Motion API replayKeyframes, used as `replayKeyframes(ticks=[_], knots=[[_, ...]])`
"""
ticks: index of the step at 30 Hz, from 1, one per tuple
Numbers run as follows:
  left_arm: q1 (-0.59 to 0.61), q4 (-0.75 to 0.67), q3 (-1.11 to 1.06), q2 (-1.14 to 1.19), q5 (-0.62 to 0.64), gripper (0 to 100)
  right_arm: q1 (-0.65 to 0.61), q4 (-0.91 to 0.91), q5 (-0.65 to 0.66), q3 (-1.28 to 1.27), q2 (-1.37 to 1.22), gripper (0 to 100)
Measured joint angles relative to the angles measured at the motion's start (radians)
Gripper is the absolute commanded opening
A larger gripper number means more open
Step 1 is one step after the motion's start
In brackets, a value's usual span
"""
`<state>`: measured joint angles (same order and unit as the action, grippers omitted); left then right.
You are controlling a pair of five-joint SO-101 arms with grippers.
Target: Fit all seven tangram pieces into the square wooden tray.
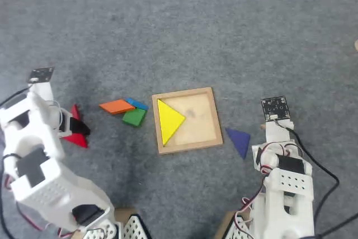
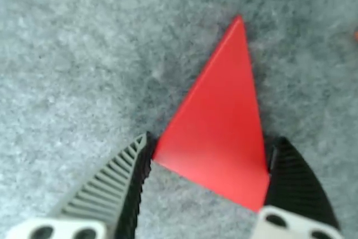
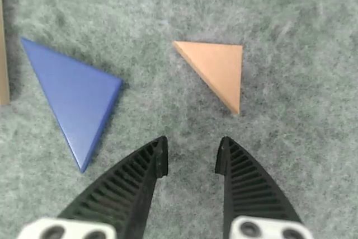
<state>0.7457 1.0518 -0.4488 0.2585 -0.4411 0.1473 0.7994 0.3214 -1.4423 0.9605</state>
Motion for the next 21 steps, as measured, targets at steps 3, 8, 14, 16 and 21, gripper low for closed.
replayKeyframes(ticks=[3,8,14,16,21], knots=[[0.0,-0.008,-0.008,-0.005,0.0,28,0.0,0.0,0.0,0.0,0.0,15.3],[-0.002,-0.008,-0.011,-0.012,-0.002,27,0.0,0.0,0.0,0.0,0.0,15.4],[-0.002,-0.008,-0.011,-0.012,-0.002,27,0.0,0.0,0.0,0.0,0.0,15.4],[-0.002,-0.008,-0.012,-0.012,-0.002,27,0.0,0.0,0.0,0.0,0.0,15.4],[-0.014,0.031,0.015,-0.002,-0.002,27,0.0,0.0,0.0,0.0,0.0,15.4]])
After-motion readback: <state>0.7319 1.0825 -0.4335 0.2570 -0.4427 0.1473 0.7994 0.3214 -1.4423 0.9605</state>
